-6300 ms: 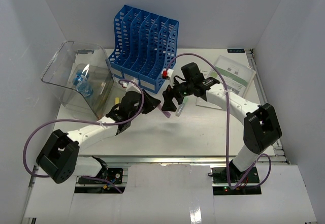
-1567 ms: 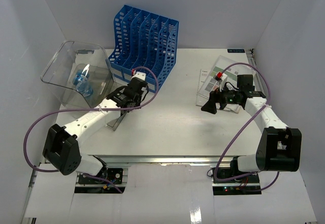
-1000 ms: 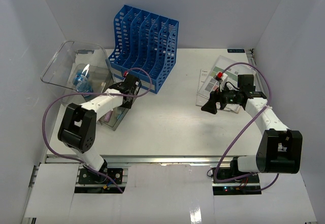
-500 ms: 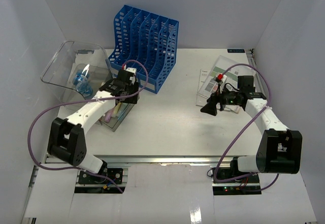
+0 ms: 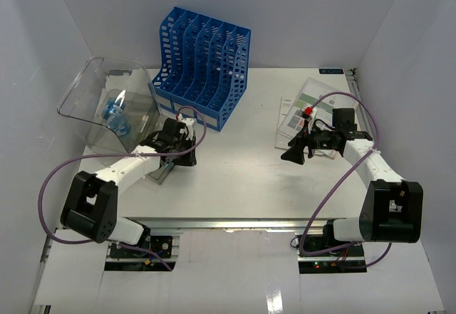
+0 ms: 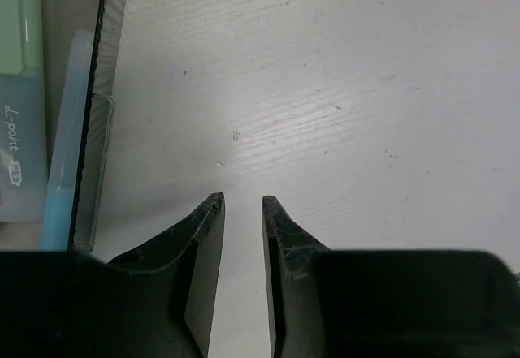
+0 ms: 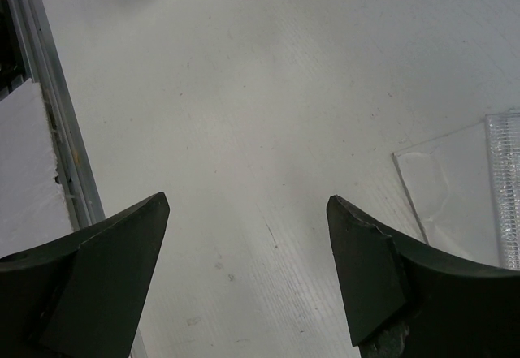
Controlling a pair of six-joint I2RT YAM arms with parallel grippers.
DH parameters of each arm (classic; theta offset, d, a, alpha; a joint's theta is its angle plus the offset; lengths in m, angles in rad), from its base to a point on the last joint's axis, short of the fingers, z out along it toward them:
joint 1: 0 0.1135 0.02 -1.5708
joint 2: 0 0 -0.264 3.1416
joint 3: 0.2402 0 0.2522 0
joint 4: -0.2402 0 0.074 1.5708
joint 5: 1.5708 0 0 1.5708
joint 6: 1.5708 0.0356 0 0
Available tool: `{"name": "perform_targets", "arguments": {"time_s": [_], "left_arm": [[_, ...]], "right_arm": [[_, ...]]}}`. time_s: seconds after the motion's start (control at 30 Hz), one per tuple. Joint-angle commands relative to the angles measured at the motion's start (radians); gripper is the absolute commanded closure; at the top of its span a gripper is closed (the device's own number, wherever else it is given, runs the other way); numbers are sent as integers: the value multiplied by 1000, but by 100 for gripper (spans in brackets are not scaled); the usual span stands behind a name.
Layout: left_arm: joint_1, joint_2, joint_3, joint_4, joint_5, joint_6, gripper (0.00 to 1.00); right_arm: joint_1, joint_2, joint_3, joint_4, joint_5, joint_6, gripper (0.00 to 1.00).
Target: Organize the desk
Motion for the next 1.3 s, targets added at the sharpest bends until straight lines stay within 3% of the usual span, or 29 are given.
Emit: {"name": "perform_targets", "arguments": {"time_s": [0.0,0.5,0.8,1.07,1.27], "left_arm": [[0,31,0,21,-70,46,64],[-2,303,140,102,-422,223,56],[50,337,180,98,-527,229,40],[91,333,186,94,-554,217,14],[100,346,209,82,-578,216,7]], "right_arm": [[-3,-12,-1,30,-1,13,17],[-3,-21,7,31,3,23,18],[-3,-27,10,29,7,22,17],[-3,-26,9,29,15,20,17],[-3,-17,11,26,25,20,15]]}}
